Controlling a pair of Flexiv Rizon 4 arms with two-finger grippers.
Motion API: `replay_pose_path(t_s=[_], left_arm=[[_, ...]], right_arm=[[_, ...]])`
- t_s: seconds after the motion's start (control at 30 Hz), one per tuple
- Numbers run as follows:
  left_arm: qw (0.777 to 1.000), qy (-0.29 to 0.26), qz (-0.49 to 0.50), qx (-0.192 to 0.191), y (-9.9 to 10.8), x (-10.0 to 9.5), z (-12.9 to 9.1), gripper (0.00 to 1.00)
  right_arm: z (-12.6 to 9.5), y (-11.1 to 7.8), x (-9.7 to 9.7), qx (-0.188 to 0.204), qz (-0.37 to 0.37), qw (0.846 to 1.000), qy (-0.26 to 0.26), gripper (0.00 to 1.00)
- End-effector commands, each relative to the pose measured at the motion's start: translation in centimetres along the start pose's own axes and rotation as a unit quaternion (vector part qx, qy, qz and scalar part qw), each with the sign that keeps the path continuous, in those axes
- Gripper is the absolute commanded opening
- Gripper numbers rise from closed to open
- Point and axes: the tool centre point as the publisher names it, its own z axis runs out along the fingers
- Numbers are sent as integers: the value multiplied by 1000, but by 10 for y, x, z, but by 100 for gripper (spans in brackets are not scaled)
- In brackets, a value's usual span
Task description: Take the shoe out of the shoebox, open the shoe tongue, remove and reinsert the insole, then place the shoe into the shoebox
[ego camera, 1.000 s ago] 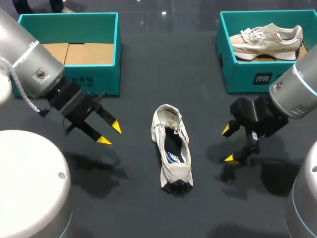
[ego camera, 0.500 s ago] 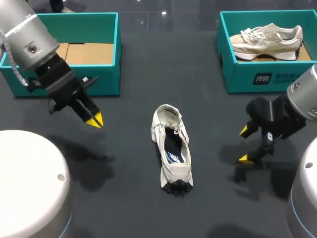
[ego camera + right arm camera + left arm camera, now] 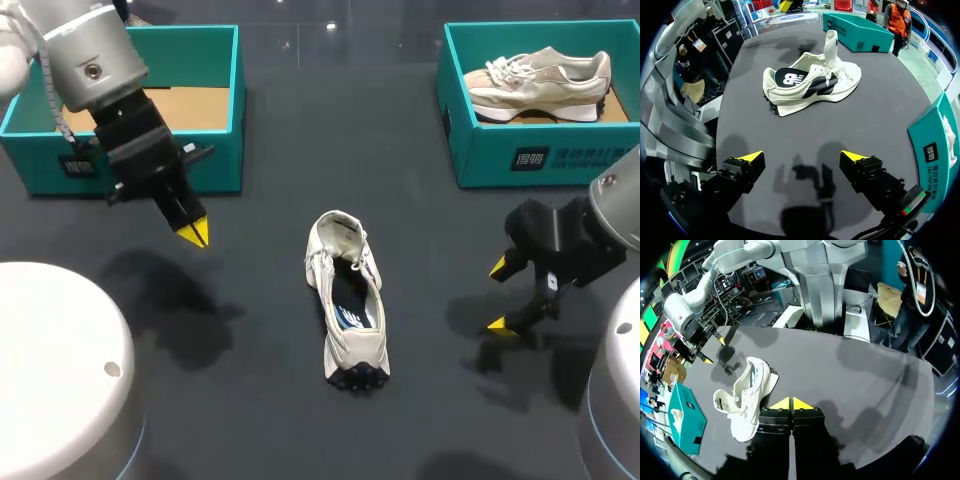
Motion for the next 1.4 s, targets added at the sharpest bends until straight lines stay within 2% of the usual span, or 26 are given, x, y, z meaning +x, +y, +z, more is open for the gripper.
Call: replay_pose_path(t_s=[0.03,0.37,0.67,0.8,1.07,1.4], left_arm=[[999,26,22,-34,-4,-18,10,0],[987,96,117,-58,-16,-78,29,0],[987,96,117,-58,-16,-78,29,0],[984,112,128,-51,-18,-92,49,0],[975,139,158,-73,-27,-116,81,0],[972,147,165,-76,-27,-118,83,0]], right_arm=[[0,-1,2,0,0,1000,-1,100],[0,-1,2,0,0,1000,-1,100],[0,-1,2,0,0,1000,-1,100],[0,-1,2,0,0,1000,-1,100],[0,-1,2,0,0,1000,-1,100],[0,-1,2,0,0,1000,-1,100]])
